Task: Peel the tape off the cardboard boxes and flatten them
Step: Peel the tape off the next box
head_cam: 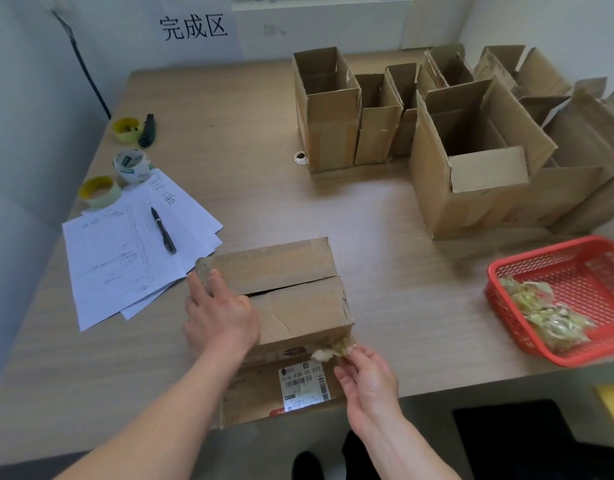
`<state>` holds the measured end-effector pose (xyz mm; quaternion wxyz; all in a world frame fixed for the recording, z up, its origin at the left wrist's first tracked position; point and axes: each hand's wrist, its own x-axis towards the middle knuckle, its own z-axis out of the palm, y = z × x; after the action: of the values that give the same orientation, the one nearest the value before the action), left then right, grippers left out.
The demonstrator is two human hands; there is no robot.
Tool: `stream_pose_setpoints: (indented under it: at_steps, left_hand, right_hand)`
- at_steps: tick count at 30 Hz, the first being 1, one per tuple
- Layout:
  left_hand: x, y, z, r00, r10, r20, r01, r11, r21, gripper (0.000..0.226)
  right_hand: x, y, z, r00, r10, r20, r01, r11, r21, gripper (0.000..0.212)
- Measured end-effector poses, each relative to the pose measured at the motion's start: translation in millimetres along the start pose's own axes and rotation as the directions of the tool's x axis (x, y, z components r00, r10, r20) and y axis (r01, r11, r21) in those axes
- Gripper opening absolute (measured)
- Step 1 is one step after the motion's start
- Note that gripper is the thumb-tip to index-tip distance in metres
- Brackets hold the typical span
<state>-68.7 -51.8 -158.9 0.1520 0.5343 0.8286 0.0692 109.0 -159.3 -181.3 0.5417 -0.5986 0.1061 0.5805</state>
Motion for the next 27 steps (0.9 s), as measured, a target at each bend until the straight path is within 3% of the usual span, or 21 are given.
stream_pose_setpoints:
  at_steps: [4,9,12,18,27]
  left_hand:
    - [0.0,-1.7,-0.5,1.0,0.003,-0.003,-0.003,1.0,0.002,0.056]
    - [-1.0,-0.9,-1.1,1.0,0.003,0.002,-0.003,1.0,-0.013,0.057]
    - [-0.6,-0.9,-2.6,1.0,0.0,0.003,0.0,1.0,-0.012,0.057]
    - [-3.6,3.0,-5.4,1.0,-0.011,0.007,0.011,1.0,-0.019,0.057]
    - [-23.3,42.1,2.7,0.999,0.004,0.041,-0.001,0.996,-0.084,0.054]
  right_hand:
    - [3.7,-7.0,-5.9,0.999,0.032,0.034,-0.037,0.985,0.17,0.028]
    - [-1.0,-13.3,-0.2,1.0,-0.025,0.017,0.02,0.971,0.237,0.015]
    - [-2.8,-13.7,0.9,0.996,-0.08,0.033,0.073,0.982,0.175,0.023]
    - [0.7,-29.8,2.3,0.988,-0.153,0.029,0.156,0.981,-0.116,0.019]
    - [12.4,-90.6,-23.0,0.977,-0.211,0.036,0.208,0.975,0.075,0.012]
